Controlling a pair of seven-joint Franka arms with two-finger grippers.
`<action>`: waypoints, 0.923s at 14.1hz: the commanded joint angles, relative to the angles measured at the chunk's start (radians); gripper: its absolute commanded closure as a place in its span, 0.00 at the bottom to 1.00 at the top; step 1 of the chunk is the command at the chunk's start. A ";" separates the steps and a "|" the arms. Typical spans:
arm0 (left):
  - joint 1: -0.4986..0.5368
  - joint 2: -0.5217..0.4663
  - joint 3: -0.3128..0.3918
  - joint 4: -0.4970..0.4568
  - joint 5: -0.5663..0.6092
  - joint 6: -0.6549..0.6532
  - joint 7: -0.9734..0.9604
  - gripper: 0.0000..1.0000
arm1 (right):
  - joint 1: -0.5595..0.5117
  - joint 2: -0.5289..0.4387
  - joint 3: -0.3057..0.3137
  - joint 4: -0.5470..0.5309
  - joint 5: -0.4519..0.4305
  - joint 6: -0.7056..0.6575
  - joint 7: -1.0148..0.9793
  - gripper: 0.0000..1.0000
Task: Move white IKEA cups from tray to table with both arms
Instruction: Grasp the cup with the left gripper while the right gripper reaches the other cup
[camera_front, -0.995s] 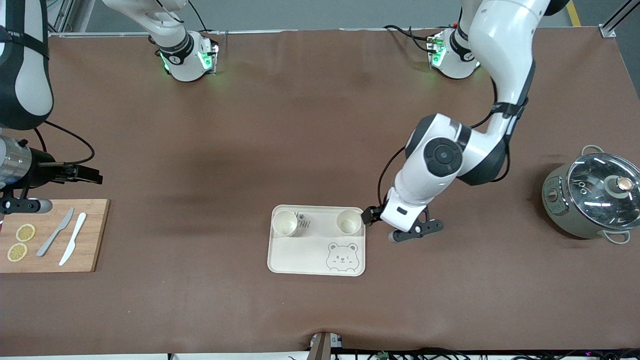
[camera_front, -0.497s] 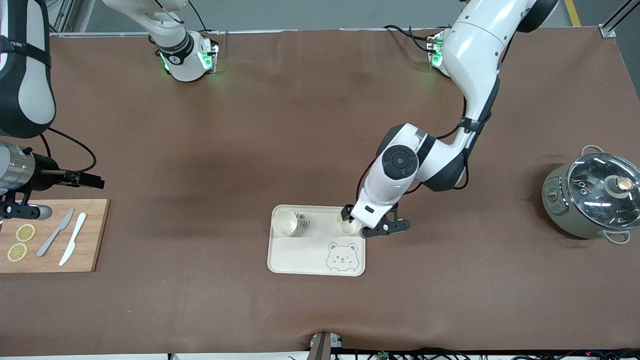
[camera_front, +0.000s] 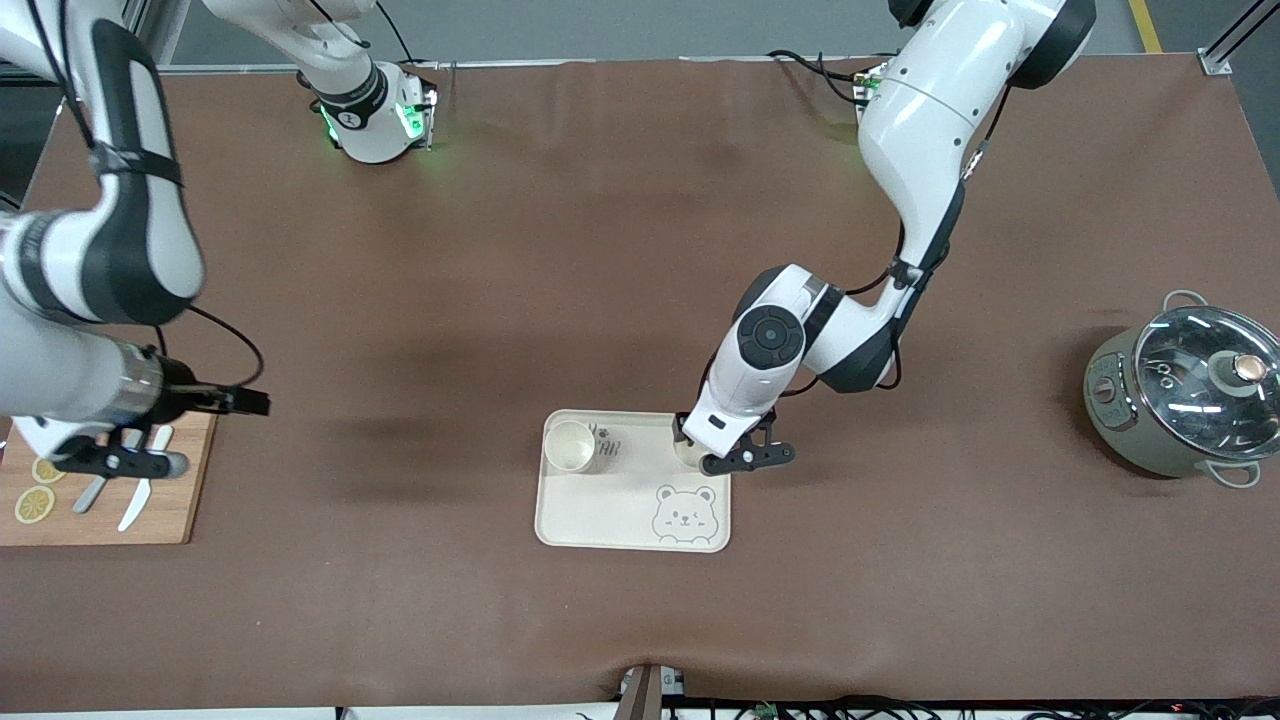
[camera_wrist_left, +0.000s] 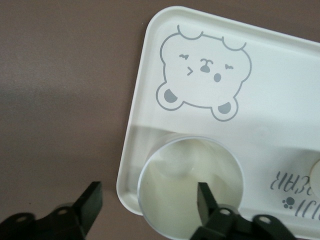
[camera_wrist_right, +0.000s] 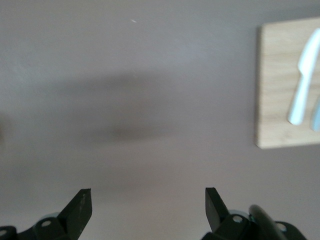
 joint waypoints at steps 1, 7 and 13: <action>-0.010 0.017 0.008 0.022 0.046 0.015 -0.020 0.48 | 0.028 0.080 -0.001 0.039 0.003 0.066 0.057 0.00; -0.008 0.027 0.008 0.024 0.055 0.029 -0.015 1.00 | 0.163 0.180 -0.001 0.042 0.203 0.186 0.300 0.00; -0.008 0.003 0.009 0.028 0.063 0.029 0.001 1.00 | 0.265 0.204 -0.002 0.041 0.294 0.252 0.550 0.00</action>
